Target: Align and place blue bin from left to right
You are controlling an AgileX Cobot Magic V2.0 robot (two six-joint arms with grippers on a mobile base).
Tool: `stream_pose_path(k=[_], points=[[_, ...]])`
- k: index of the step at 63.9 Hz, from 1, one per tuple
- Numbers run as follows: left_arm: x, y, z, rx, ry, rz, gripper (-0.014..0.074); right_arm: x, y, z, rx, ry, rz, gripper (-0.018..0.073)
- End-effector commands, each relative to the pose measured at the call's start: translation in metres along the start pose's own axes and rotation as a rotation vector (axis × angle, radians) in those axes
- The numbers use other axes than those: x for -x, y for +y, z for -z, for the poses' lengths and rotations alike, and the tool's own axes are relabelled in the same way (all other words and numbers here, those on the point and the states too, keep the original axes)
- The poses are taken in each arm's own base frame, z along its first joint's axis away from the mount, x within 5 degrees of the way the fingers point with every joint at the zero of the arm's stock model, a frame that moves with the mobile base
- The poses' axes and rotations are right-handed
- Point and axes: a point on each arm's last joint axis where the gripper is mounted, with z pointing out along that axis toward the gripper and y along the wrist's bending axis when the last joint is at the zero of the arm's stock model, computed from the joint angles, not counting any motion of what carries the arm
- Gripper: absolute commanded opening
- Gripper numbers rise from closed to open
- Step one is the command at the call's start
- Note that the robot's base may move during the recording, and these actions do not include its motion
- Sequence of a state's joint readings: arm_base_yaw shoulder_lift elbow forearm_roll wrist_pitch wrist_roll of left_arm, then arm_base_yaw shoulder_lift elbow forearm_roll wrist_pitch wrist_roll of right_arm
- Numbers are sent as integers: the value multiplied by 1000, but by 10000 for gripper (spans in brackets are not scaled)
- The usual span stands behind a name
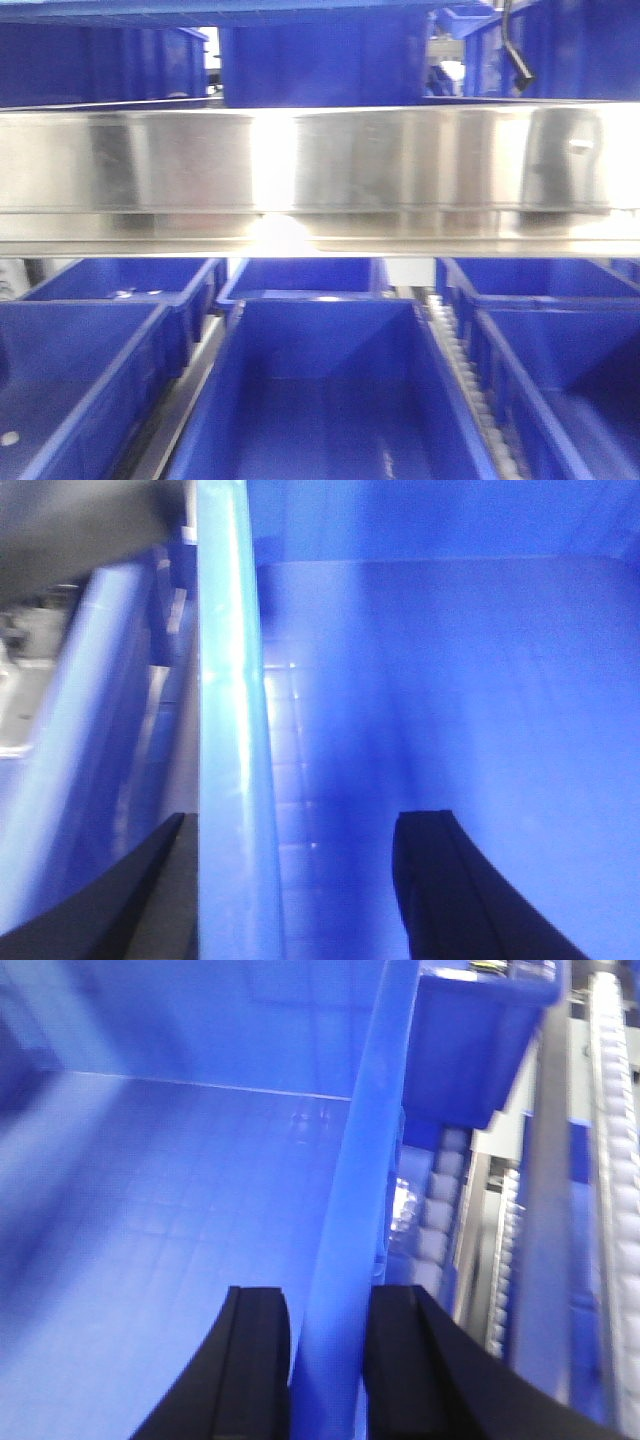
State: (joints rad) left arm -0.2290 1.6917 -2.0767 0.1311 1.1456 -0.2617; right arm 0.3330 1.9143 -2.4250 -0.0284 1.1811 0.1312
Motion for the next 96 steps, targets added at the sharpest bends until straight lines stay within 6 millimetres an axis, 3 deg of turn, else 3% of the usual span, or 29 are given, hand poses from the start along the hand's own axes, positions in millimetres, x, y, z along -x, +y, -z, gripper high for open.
stream_pose_path(k=[1, 96], points=[[11, -11, 14, -93, -115, -20, -16, 14, 6, 12, 46, -145, 25, -78], [11, -11, 14, -93, -115, -20, -16, 14, 6, 12, 46, -145, 25, -78]])
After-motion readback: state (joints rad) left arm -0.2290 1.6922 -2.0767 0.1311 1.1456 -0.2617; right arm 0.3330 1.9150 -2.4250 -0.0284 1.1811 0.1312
